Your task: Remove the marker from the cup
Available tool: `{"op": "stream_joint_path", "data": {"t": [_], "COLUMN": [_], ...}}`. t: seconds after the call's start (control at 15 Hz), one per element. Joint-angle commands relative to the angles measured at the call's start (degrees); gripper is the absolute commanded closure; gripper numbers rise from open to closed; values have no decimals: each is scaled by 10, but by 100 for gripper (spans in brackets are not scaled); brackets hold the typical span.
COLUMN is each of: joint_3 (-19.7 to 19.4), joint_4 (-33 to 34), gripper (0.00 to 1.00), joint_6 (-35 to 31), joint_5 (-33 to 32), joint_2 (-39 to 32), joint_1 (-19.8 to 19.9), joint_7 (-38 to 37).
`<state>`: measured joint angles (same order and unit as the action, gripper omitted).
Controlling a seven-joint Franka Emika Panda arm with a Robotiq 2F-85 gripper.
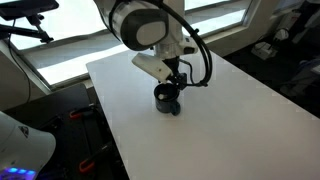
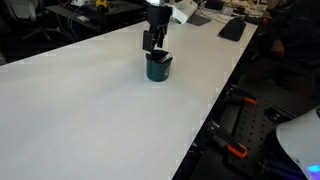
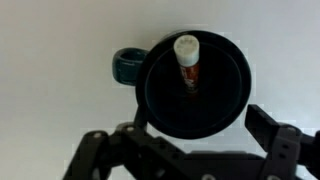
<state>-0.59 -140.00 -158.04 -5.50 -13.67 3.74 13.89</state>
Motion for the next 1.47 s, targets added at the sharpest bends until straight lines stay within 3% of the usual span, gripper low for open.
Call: {"op": "stream_joint_path", "data": {"t": [0.0,0.4,0.8,0.87,1.13,1.4], "joint_3": [5,3,0,-1,-3,-9], "joint_4": [6,16,19,20,21,21], "gripper": [0,0,0,25,40,25], "joint_6": [41,86,72,74,73,76], "joint_5": [6,8,2,1,-1,-7], "joint_2": [11,10,11,10,9,1], "joint_1": [-5,-7,-8,-8,-9,-9], "joint_7": [-11,-24,-29,-30,-32,-45]}}
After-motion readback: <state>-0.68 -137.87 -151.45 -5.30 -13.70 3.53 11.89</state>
